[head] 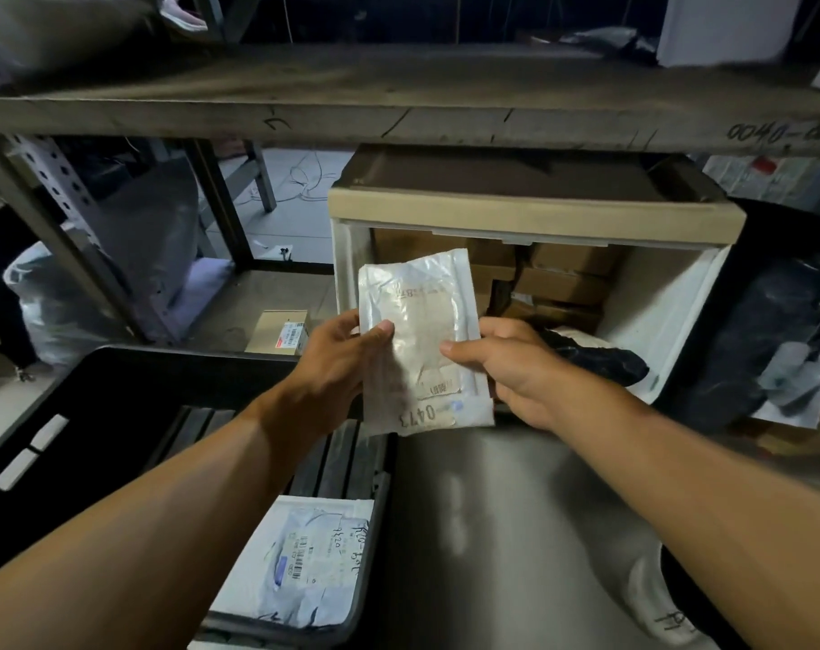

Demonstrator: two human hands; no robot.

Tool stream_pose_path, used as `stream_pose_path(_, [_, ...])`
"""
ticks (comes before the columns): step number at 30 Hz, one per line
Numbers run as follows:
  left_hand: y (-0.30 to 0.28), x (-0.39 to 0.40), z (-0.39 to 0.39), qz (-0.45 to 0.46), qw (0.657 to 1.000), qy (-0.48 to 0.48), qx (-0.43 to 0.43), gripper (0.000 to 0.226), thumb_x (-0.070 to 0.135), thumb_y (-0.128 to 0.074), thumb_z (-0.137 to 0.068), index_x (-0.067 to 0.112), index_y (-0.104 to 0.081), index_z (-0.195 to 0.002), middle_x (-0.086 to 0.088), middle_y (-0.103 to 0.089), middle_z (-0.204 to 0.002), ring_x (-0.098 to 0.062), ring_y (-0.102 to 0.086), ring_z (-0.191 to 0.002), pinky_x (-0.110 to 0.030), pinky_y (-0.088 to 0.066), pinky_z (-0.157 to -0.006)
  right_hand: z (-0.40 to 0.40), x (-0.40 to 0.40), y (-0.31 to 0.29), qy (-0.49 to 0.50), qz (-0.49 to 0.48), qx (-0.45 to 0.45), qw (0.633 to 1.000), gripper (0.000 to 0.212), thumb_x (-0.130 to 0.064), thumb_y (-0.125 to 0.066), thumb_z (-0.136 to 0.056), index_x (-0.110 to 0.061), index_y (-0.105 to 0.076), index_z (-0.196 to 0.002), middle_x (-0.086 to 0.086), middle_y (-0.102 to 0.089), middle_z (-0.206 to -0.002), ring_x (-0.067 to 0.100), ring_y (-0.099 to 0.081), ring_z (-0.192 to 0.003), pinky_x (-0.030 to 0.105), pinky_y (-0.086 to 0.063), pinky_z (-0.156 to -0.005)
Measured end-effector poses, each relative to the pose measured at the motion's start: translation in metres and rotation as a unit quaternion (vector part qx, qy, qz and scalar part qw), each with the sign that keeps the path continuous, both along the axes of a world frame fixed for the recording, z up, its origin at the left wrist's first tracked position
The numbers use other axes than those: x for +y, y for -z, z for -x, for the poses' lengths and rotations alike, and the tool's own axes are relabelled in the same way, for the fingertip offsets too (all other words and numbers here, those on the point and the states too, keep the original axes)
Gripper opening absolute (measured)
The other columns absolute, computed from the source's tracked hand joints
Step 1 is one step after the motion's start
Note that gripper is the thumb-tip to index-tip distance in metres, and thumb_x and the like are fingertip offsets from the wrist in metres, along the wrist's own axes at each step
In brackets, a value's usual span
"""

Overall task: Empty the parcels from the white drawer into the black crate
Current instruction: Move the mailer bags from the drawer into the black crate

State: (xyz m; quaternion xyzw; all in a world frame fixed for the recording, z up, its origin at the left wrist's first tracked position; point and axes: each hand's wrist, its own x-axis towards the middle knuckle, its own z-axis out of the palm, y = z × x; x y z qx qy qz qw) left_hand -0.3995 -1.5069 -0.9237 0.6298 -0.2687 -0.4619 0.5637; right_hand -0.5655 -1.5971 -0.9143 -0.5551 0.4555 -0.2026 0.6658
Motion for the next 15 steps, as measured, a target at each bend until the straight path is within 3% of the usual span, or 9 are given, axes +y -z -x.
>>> stream_pose_path(3, [0.002,0.001,-0.005,-0.006,0.999,-0.029,-0.038,0.018,0.021,-0.058,-0.100,0.011,-0.067,-0.112,-0.009,-0.076,-0.102,-0.027,-0.075,-0.088,-0.047,-0.061,-0.073,-0.007,0.004,0.006,-0.006,-0.014,-0.010,1.000,0.016,-0.002,-0.070,-0.090,-0.013,-0.068,-0.102,0.002,-0.076,-0.096,0.015,-0.073,-0.083,0.026,-0.058,-0.056])
stream_pose_path(6, [0.001,0.004,-0.006,0.006,0.998,-0.025,-0.050,0.013,0.019,-0.059,-0.099,0.010,-0.068,-0.103,-0.001,-0.077,-0.088,-0.019,-0.076,-0.078,-0.033,-0.060,-0.058,-0.012,0.008,0.008,0.000,-0.023,-0.028,0.999,0.024,-0.004,-0.072,-0.089,-0.013,-0.068,-0.110,0.006,-0.077,-0.103,0.024,-0.073,-0.099,0.048,-0.059,-0.088])
stream_pose_path(7, [0.001,0.004,-0.006,0.009,0.998,-0.023,-0.053,0.012,0.018,-0.060,-0.099,0.010,-0.068,-0.101,0.000,-0.077,-0.086,-0.018,-0.076,-0.076,-0.030,-0.059,-0.056,-0.014,0.009,0.009,0.003,-0.025,-0.036,0.999,0.026,-0.004,-0.072,-0.089,-0.013,-0.068,-0.113,0.007,-0.077,-0.105,0.025,-0.073,-0.100,0.052,-0.057,-0.092])
stream_pose_path(13, [0.000,-0.001,-0.001,0.000,0.992,-0.084,-0.091,0.018,0.015,-0.071,-0.091,0.012,-0.054,-0.087,-0.013,-0.072,-0.097,-0.027,-0.074,-0.082,-0.042,-0.062,-0.071,-0.019,0.007,0.013,0.027,-0.016,-0.049,0.998,0.026,-0.002,-0.069,-0.092,-0.010,-0.069,-0.116,0.008,-0.077,-0.107,0.025,-0.074,-0.098,0.050,-0.058,-0.090])
stream_pose_path(15, [-0.001,0.000,0.003,-0.008,0.985,-0.106,-0.136,0.024,0.013,-0.072,-0.090,0.015,-0.048,-0.085,-0.012,-0.070,-0.097,-0.025,-0.072,-0.084,-0.036,-0.062,-0.068,-0.019,0.007,0.014,0.043,-0.001,-0.045,0.998,0.025,-0.003,-0.067,-0.094,-0.012,-0.069,-0.117,0.007,-0.077,-0.106,0.025,-0.074,-0.096,0.048,-0.059,-0.087])
